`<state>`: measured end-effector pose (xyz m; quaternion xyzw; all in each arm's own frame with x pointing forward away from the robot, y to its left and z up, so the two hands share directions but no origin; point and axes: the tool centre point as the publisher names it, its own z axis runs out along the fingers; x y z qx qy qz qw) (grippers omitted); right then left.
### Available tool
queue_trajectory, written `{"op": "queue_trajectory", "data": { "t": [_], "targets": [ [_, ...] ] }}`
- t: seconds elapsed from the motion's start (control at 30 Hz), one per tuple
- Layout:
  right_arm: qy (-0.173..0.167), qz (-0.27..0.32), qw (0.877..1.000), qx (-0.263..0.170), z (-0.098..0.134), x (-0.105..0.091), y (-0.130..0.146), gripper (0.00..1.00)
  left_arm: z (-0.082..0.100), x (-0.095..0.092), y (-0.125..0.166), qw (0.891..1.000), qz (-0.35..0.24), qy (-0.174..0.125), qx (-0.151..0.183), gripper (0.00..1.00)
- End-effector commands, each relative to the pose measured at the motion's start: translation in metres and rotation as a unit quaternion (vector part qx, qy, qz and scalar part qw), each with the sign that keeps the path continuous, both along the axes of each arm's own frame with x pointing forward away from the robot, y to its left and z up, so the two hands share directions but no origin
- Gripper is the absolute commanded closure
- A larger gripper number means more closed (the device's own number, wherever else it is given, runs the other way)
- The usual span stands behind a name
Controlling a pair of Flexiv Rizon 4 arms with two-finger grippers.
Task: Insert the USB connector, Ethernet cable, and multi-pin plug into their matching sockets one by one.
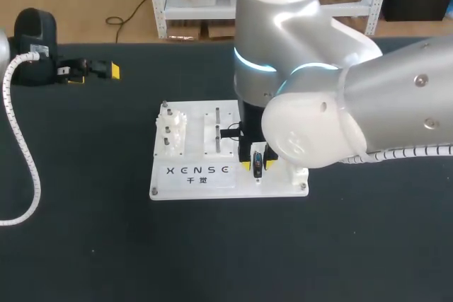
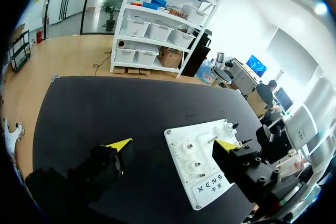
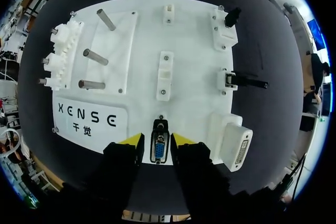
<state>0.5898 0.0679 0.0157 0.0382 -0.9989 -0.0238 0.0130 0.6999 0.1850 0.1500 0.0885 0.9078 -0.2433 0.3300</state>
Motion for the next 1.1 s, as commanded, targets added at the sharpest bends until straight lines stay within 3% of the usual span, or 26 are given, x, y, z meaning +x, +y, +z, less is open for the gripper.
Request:
{"op": "queue_trajectory", "data": {
  "t": [0.03, 0.53, 1.1],
  "targets": [
    [-0.003, -0.001, 1.0, 0.001, 0.0008, -0.0025, -0.0018, 0.7, 0.0, 0.0, 0.0, 1.0, 0.0, 0.0, 0.0, 0.0],
    [-0.01, 0.005, 1.0, -0.004, 0.0008, -0.0068, -0.0042, 0.87, 0.0, 0.0, 0.0, 1.0, 0.0, 0.0, 0.0, 0.0],
    [-0.019, 0.004, 1.0, 0.006, 0.0095, -0.0076, -0.0044, 0.96, 0.0, 0.0, 0.0, 1.0, 0.0, 0.0, 0.0, 0.0]
  ]
}}
